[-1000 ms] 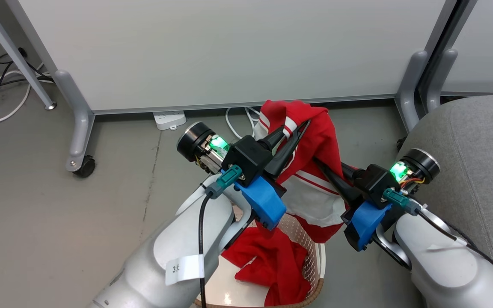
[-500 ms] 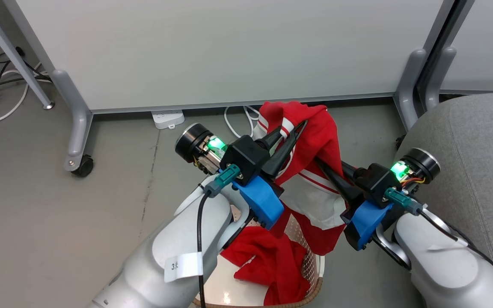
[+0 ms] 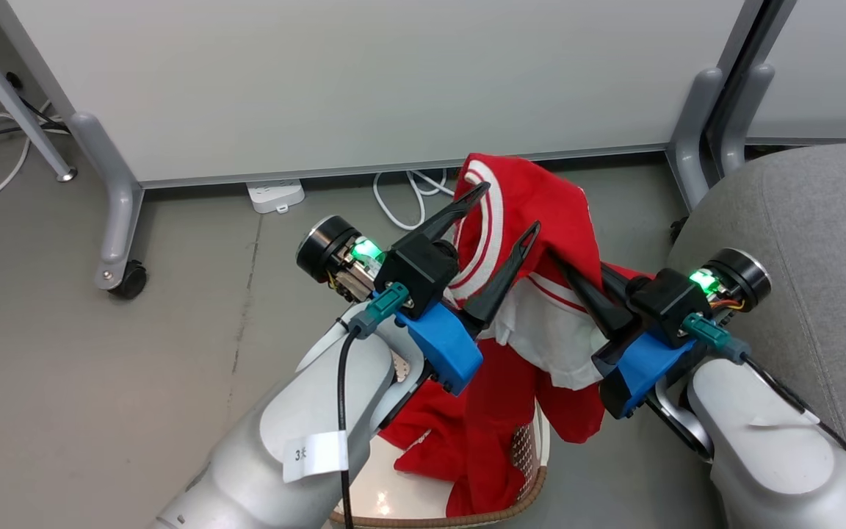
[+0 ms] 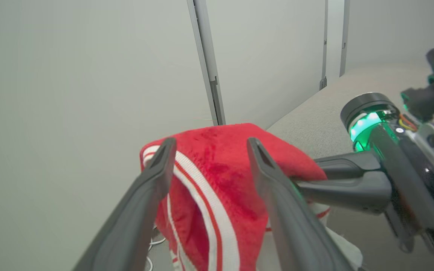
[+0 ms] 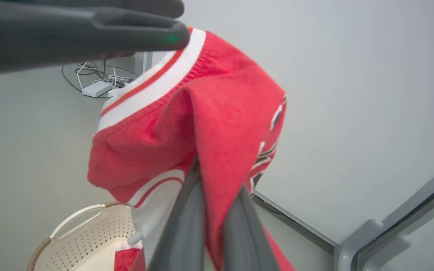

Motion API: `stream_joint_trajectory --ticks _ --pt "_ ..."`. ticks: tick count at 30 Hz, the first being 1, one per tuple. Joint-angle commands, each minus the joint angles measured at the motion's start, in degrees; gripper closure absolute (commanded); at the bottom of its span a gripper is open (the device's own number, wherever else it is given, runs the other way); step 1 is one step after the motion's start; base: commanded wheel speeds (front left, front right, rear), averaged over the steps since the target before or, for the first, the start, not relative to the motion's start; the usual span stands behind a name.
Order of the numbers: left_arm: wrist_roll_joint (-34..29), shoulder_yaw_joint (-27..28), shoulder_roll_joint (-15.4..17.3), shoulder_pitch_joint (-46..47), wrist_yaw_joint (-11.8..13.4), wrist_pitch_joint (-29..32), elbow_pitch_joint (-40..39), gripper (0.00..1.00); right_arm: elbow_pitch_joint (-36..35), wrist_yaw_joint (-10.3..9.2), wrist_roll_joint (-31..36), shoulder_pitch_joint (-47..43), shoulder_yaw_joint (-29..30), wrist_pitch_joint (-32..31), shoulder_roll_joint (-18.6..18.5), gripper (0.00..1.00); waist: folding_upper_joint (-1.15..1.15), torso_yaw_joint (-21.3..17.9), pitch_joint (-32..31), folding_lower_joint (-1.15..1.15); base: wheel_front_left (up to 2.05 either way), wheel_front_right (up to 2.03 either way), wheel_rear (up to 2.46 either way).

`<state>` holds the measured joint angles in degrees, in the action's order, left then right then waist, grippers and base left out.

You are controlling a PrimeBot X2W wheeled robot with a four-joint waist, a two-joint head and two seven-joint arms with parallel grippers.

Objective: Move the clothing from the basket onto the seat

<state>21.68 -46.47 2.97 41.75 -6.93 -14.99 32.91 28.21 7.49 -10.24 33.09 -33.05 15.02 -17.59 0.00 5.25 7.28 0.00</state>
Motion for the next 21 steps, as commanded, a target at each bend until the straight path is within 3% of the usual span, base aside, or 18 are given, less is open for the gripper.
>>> stream_joint_trajectory --ticks 1,21 --pt "-0.39 0.43 0.14 -0.29 0.53 -0.29 -0.08 0.00 -0.80 0.01 -0.34 -0.72 1.16 0.24 0.16 1.00 0.00 -0.64 0.71 0.00 0.00 0.00 0.00" --pt "-2.66 -0.15 2.67 -1.16 0.95 -0.29 -2.43 0.00 -7.07 0.01 1.66 -5.30 14.80 0.25 2.01 1.00 0.00 -11.15 6.42 0.00 0.00 0.00 0.00"
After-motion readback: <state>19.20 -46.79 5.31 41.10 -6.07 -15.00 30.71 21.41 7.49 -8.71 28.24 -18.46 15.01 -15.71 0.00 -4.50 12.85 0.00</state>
